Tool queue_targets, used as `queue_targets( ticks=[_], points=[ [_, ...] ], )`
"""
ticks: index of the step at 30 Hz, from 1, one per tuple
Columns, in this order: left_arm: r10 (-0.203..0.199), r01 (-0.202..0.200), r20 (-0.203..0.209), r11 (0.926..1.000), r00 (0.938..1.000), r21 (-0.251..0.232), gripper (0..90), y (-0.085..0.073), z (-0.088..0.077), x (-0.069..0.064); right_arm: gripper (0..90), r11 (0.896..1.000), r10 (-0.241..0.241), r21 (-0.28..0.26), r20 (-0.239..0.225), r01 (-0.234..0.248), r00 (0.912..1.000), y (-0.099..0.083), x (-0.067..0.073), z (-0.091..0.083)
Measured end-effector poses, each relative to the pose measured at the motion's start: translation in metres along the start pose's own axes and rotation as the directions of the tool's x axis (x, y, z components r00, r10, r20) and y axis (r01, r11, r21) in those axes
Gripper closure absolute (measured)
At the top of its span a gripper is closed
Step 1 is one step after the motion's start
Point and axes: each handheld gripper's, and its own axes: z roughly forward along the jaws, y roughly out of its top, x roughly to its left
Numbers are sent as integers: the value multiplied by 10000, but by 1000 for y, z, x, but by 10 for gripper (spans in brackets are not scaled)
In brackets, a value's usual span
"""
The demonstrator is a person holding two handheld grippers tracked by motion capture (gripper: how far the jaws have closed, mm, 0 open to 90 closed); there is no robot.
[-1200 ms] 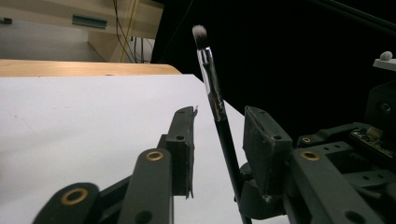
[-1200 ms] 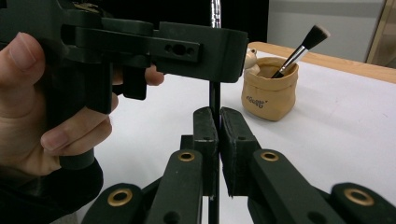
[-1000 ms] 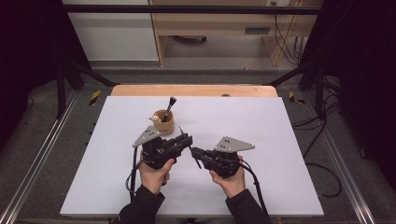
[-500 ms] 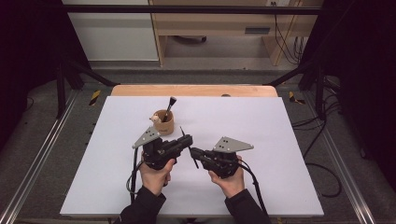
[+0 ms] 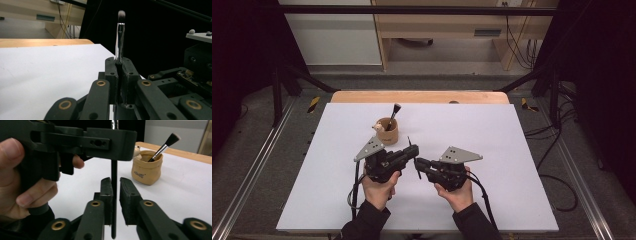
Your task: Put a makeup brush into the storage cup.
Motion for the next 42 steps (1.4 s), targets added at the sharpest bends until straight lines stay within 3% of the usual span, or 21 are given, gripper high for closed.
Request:
queue_targets(
  ticks=[14,21,28,36,42],
  points=[
    [749,-746,-545,9972,9957,77,845,11,-13,7,524,9996,266,-96,1037,-258,9943,-5,-22,-24],
    [979,-973,-826,9952,9918,109,845,18,-22,12,325,9993,335,-211,1787,-302,9833,-10,-35,-40],
    [1134,-1128,-1159,9936,9868,116,845,26,-31,19,186,9995,315,-158,2281,-287,9731,-16,-42,-53],
    [1316,-1324,-1567,9912,9789,50,845,34,-41,25,85,9993,356,-171,2623,-323,9643,-19,-46,-66],
    [1410,-1426,-1810,9898,9733,43,844,41,-45,31,70,9994,333,-133,3073,-307,9510,-23,-51,-76]
  ],
)
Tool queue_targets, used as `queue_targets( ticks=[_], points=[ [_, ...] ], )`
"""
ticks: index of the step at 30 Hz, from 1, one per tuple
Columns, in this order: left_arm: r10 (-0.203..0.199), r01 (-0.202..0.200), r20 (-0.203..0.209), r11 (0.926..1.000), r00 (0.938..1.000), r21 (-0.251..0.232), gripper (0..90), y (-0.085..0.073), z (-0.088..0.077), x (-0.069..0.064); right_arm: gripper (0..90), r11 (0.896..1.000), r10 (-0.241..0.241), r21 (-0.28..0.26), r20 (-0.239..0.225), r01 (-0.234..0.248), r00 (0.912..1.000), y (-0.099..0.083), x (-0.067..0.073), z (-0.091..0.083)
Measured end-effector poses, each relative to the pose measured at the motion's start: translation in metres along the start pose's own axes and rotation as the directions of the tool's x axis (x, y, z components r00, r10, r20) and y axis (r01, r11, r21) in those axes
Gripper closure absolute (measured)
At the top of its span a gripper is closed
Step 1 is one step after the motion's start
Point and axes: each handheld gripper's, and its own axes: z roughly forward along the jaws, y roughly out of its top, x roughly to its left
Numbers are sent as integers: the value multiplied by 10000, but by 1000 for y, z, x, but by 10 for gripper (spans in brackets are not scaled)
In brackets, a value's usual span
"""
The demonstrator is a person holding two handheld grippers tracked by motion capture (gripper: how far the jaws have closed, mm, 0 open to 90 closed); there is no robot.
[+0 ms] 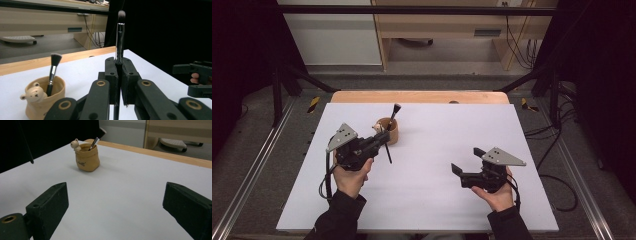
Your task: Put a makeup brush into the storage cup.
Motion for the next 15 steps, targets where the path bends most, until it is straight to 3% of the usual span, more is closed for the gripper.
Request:
queue_targets(
  ticks=[15],
  points=[
    [70,-79,-409,9997,9991,-210,845,12,-5,14,65,9997,140,-197,678,-127,9976,-16,-21,-24]
  ],
)
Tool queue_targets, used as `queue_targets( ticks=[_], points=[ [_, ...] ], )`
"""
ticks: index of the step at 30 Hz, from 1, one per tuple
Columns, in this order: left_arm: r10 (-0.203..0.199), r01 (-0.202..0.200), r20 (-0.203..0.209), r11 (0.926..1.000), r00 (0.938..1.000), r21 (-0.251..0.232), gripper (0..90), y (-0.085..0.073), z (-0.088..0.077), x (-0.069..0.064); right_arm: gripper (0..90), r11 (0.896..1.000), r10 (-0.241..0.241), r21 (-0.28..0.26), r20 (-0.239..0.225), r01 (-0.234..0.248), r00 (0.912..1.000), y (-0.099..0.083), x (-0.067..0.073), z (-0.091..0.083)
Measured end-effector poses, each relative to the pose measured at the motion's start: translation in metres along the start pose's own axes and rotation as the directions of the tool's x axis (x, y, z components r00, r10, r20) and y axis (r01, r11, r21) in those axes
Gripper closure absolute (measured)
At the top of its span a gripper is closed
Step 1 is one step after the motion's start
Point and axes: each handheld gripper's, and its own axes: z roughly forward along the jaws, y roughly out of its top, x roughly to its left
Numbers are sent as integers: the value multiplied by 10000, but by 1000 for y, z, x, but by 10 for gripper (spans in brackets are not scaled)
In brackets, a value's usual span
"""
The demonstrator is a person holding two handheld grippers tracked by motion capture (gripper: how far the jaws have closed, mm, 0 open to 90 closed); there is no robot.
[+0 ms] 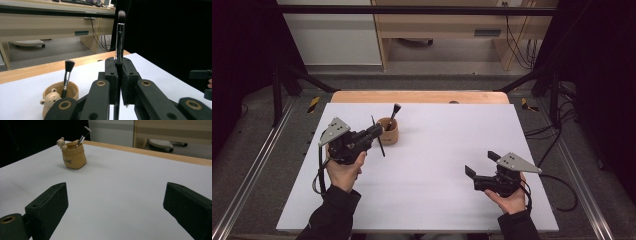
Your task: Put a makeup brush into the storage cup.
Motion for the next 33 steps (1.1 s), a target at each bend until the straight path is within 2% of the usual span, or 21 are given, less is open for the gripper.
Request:
queue_targets(
  ticks=[10,20,33],
  points=[
    [67,-67,-112,10000,9999,-2,845,7,6,5,58,9997,159,-194,383,-151,9991,-6,-9,-11],
    [237,-229,-372,9995,9990,212,845,13,17,14,57,9992,332,-258,549,-318,9979,-9,-13,-17],
    [93,-60,-680,9988,9976,488,845,12,39,28,52,9994,294,-175,670,-283,9973,-13,-15,-20]
  ],
)
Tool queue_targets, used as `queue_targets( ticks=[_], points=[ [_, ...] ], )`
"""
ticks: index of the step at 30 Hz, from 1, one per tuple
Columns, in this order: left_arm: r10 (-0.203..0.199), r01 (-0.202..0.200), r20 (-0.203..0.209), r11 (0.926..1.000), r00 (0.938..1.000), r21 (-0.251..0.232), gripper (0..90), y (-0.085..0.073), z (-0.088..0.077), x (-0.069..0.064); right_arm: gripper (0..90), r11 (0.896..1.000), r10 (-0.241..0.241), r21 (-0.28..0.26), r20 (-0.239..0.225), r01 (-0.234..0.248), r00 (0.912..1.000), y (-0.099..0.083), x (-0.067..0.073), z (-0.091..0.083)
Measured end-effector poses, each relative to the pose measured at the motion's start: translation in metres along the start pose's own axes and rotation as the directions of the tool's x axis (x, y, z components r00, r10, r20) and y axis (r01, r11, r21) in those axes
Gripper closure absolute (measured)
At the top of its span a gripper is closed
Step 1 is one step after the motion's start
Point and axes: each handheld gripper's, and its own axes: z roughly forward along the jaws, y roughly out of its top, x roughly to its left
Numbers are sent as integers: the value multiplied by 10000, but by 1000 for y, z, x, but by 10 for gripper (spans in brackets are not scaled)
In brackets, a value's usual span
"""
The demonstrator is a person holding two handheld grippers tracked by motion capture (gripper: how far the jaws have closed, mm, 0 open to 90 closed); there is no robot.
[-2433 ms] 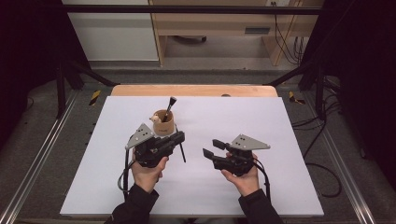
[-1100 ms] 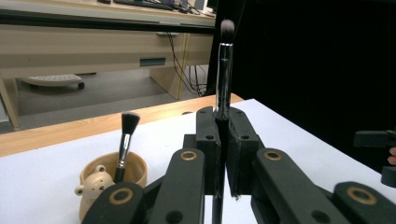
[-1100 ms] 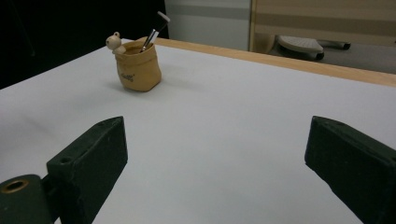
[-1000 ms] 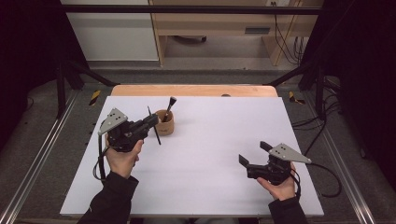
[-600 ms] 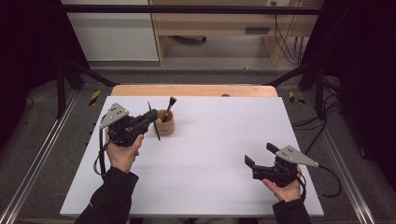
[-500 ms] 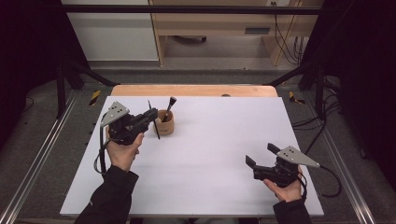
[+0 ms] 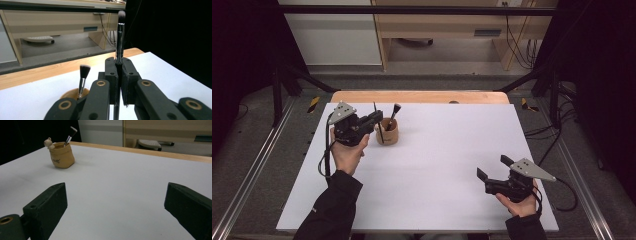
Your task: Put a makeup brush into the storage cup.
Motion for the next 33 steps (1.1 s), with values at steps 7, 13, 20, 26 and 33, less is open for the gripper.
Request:
queue_targets(
  ticks=[7,13,20,26,33],
  points=[
    [-27,28,-79,10000,10000,21,845,2,9,5,52,10000,-17,33,-29,17,10000,-1,-1,0],
    [-54,55,-129,9999,9999,93,845,3,17,6,53,10000,30,-18,13,-30,10000,-1,-3,0],
    [-74,75,-144,10000,9999,58,845,7,24,8,52,10000,25,-20,64,-25,10000,-1,-4,0],
    [-28,30,-192,9999,9998,110,845,9,31,9,53,10000,76,-30,99,-76,9999,-1,-5,0],
    [158,-152,-324,9997,9993,181,846,10,40,11,53,10000,81,-15,104,-81,9999,-1,-4,0]
  ],
)
